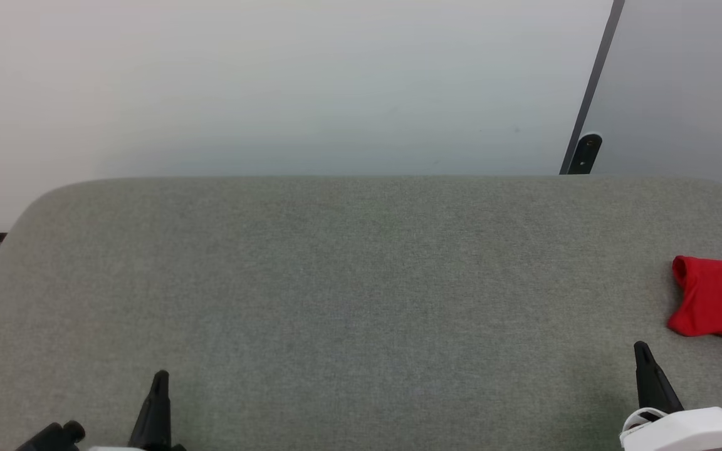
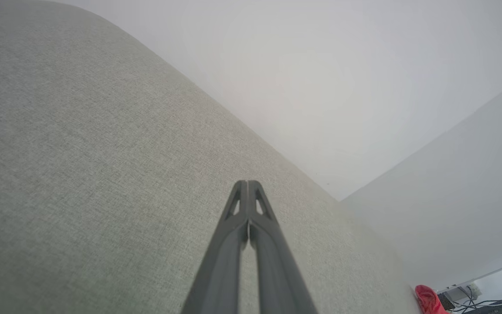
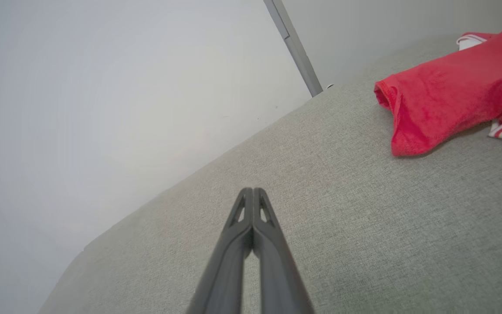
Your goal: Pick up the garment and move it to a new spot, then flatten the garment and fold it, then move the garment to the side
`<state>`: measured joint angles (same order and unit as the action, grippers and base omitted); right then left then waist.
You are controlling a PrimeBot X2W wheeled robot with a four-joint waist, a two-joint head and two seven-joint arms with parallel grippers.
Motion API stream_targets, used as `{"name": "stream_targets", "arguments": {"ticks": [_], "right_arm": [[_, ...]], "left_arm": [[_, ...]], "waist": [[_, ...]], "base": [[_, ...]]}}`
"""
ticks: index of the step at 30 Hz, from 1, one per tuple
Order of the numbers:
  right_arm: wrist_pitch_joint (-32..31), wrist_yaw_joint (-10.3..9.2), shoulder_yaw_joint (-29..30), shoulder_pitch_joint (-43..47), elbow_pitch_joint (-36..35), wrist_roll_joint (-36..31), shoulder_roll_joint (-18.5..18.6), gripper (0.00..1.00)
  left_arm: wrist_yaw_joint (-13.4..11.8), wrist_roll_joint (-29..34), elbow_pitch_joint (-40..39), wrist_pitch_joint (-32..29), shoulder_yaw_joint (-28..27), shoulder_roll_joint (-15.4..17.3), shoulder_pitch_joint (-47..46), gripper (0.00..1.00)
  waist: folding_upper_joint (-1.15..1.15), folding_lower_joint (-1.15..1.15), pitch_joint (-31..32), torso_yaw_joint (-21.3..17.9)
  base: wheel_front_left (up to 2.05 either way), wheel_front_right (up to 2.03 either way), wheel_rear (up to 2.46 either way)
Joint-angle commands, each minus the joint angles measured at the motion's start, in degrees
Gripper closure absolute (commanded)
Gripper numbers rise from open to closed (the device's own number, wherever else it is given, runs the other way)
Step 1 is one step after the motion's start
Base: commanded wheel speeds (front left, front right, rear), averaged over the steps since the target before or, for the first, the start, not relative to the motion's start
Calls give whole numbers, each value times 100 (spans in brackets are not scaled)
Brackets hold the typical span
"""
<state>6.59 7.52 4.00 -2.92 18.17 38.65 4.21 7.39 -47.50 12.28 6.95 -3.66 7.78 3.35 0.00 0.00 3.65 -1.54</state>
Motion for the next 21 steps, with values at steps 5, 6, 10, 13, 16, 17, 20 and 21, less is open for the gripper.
{"name": "stream_targets", "arguments": {"ticks": [5, 6, 10, 13, 16, 17, 20, 21], "right_arm": [[-111, -2, 50, -200, -124, 499, -7, 100], [-130, -2, 53, -201, -130, 583, -9, 100], [-208, -2, 67, -212, -150, 894, -17, 100], [-264, -2, 77, -223, -165, 1123, -23, 100], [-320, -2, 86, -229, -180, 1348, -29, 100], [-339, -2, 89, -229, -185, 1419, -30, 100], [-392, -2, 98, -232, -197, 1629, -35, 100], [-410, -2, 101, -236, -202, 1703, -36, 100]], "left_arm": [[5, -428, -36, -119, -50, -9, -223, 100], [5, -496, -32, -138, -54, -17, -238, 100], [6, -755, -21, -220, -70, -49, -293, 100], [6, -946, -11, -279, -83, -72, -322, 100], [7, -1130, -2, -337, -95, -92, -362, 100], [7, -1190, 0, -350, -98, -99, -376, 100], [7, -1365, 7, -403, -109, -119, -406, 100], [8, -1424, 10, -423, -114, -126, -414, 100]], "waist": [[0, 0, -21, 9], [0, 0, -25, 10], [0, 0, -41, 17], [0, 0, -53, 22], [0, 0, -66, 27], [0, 0, -70, 28], [0, 0, -82, 33], [0, 0, -86, 35]], "base": [[0, 0, 0], [0, 0, 0], [0, 0, 0], [0, 0, 0], [0, 0, 0], [0, 0, 0], [0, 0, 0], [0, 0, 0]]}}
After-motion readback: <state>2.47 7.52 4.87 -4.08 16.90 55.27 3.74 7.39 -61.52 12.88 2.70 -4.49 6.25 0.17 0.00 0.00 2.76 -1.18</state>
